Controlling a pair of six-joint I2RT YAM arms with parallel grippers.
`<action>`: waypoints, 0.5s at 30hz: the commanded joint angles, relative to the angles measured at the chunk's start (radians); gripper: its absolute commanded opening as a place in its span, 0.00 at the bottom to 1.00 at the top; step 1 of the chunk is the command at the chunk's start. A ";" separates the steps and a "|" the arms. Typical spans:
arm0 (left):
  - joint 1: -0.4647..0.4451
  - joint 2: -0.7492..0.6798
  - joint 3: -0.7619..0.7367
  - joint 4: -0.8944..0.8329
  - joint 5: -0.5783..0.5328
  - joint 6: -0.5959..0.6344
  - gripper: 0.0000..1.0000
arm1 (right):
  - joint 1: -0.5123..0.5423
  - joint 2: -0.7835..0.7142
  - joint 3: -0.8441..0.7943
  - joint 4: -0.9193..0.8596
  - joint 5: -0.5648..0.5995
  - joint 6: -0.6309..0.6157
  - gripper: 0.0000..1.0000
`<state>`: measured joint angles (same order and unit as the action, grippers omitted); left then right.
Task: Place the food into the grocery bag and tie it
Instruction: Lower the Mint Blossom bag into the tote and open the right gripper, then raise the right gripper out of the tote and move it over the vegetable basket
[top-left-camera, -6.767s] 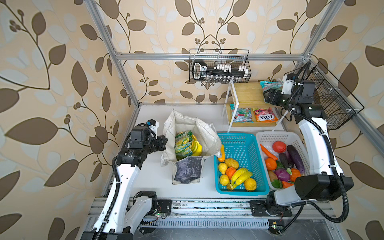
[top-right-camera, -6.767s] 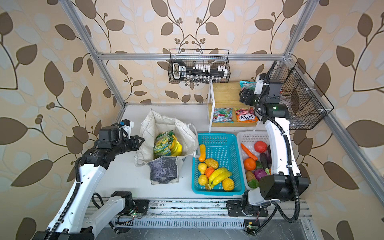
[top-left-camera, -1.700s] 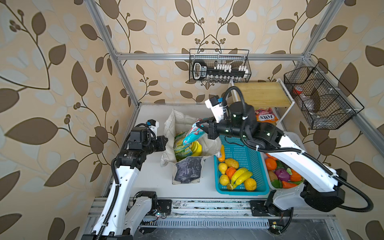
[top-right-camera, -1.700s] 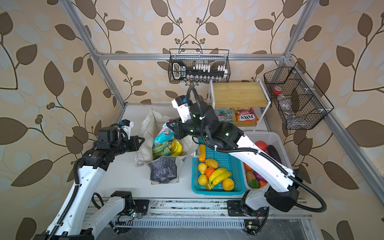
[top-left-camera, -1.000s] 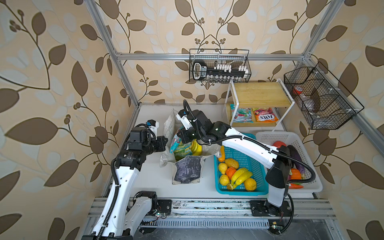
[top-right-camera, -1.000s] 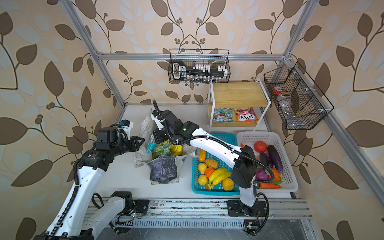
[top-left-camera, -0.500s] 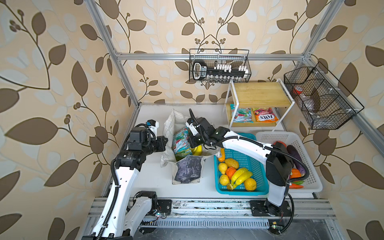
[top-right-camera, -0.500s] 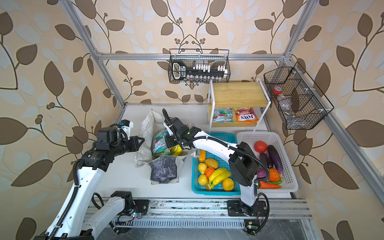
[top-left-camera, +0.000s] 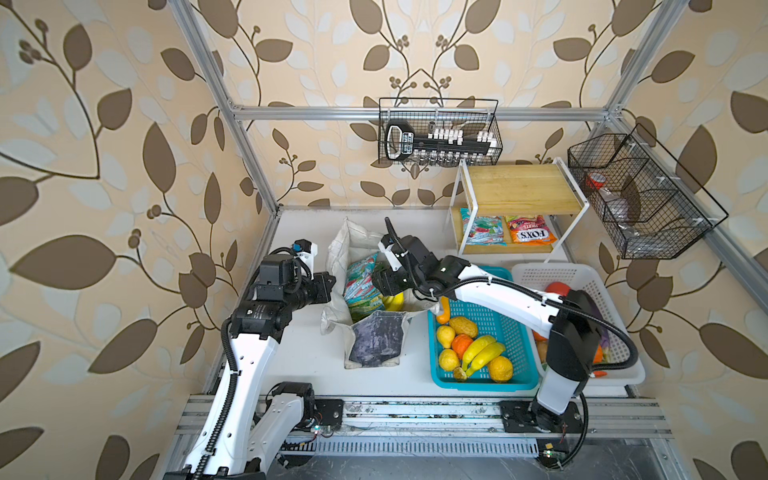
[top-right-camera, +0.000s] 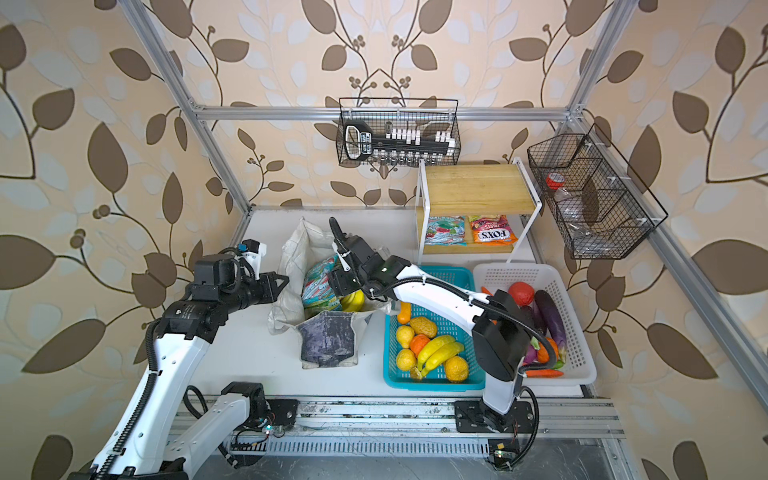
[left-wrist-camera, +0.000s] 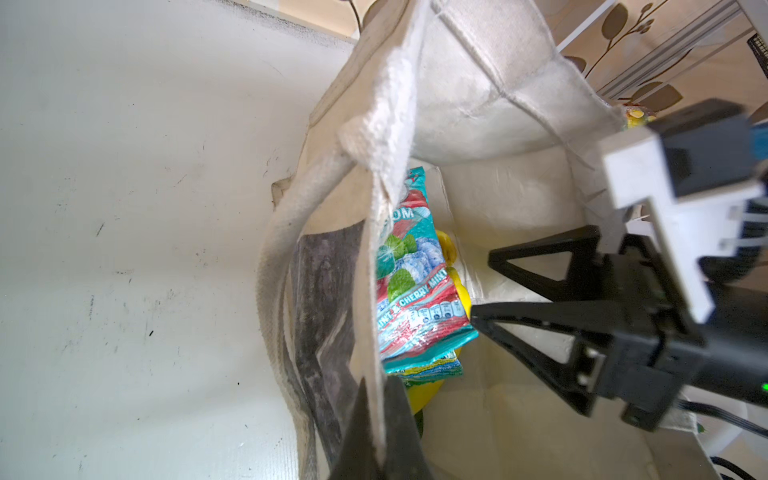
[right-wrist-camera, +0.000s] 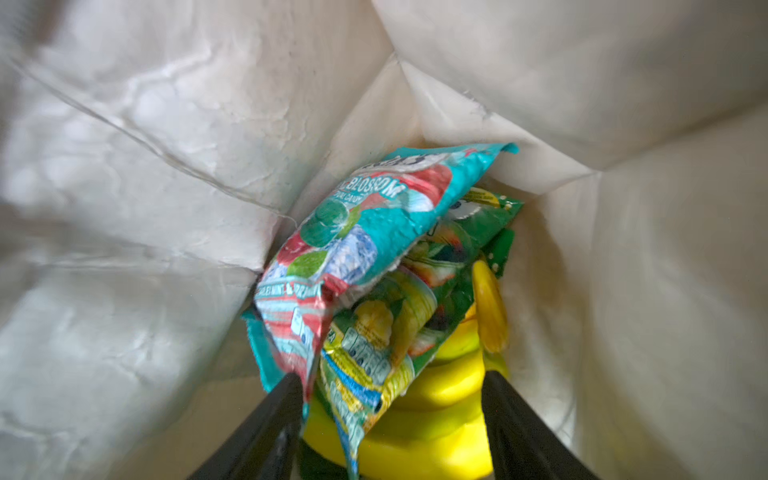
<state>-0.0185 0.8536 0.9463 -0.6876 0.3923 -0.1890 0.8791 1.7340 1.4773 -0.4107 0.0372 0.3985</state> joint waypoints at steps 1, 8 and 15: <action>-0.002 -0.009 0.009 0.010 0.026 0.016 0.00 | 0.012 -0.140 -0.065 0.009 0.106 -0.002 0.83; -0.002 -0.011 0.008 0.011 0.022 0.015 0.00 | 0.013 -0.329 -0.170 -0.008 0.225 -0.013 1.00; -0.002 -0.008 0.009 0.008 0.019 0.014 0.00 | -0.023 -0.501 -0.282 -0.047 0.291 -0.053 1.00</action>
<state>-0.0185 0.8536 0.9463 -0.6876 0.3923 -0.1890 0.8783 1.2858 1.2503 -0.4187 0.2810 0.3763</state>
